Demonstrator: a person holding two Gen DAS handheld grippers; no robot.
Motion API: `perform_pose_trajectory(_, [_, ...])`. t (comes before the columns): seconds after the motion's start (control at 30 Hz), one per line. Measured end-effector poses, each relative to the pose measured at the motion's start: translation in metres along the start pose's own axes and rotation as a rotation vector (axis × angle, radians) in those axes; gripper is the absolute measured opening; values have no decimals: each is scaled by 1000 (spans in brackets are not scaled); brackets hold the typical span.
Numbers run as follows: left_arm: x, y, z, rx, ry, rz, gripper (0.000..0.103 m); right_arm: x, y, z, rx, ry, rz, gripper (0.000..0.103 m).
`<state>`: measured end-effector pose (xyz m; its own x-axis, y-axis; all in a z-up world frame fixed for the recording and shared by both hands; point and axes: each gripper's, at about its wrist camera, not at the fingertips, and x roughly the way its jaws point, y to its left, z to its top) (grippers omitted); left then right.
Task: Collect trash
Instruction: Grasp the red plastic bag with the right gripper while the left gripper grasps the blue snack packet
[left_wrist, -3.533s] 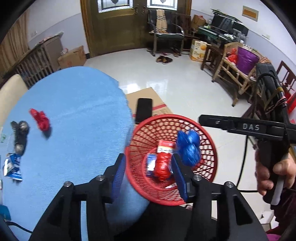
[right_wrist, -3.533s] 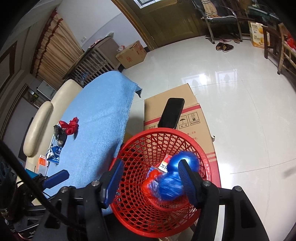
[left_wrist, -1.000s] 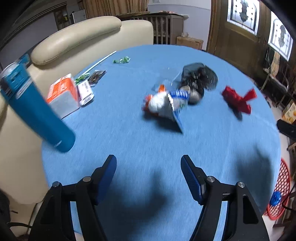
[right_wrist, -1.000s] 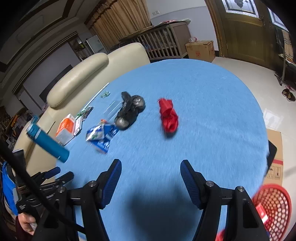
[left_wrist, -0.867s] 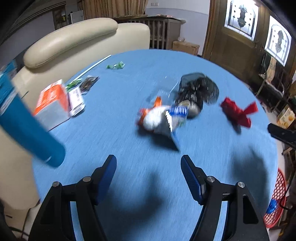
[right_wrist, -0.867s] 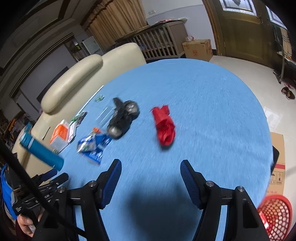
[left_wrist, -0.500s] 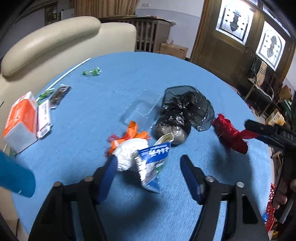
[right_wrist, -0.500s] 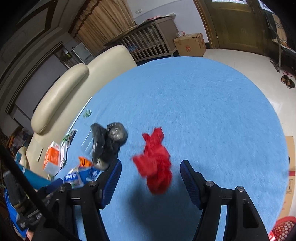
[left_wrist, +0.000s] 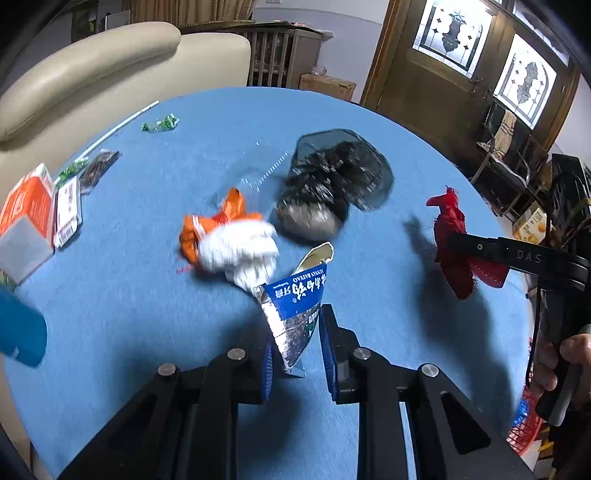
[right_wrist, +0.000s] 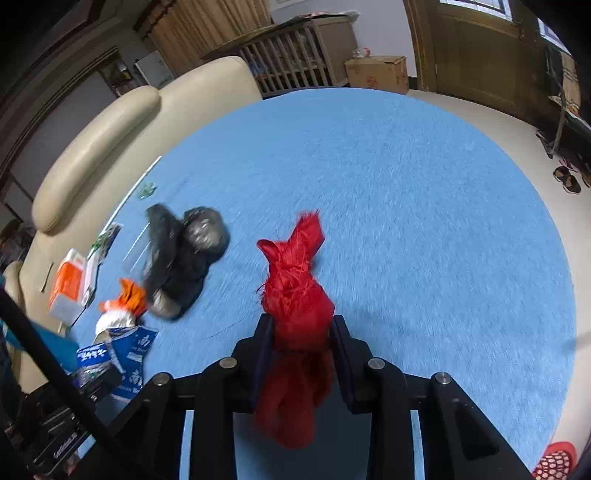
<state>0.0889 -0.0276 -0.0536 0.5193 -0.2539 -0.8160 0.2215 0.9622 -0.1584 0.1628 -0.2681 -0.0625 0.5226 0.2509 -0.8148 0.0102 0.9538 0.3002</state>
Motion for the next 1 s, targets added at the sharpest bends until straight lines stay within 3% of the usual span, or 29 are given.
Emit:
perform_pose_trajectory(0.23, [-37,-10,-27,-31,-32,-63,24,-41,-5,-36,16,-3,105,33])
perform_pose_trajectory(0.47, [-72,-31,-41,5,-83,-9,24,-77,7,-71,-3,-18,176,33])
perform_pose_trajectory(0.7, [-99,-55,-50,71,-137,64,24,-111,17,-99,-50,-59,180,33])
perform_pose_trajectory(1.0, [-123,-83,-59,127,-181,99,24,-140,21,-123,-101,-103,141,33])
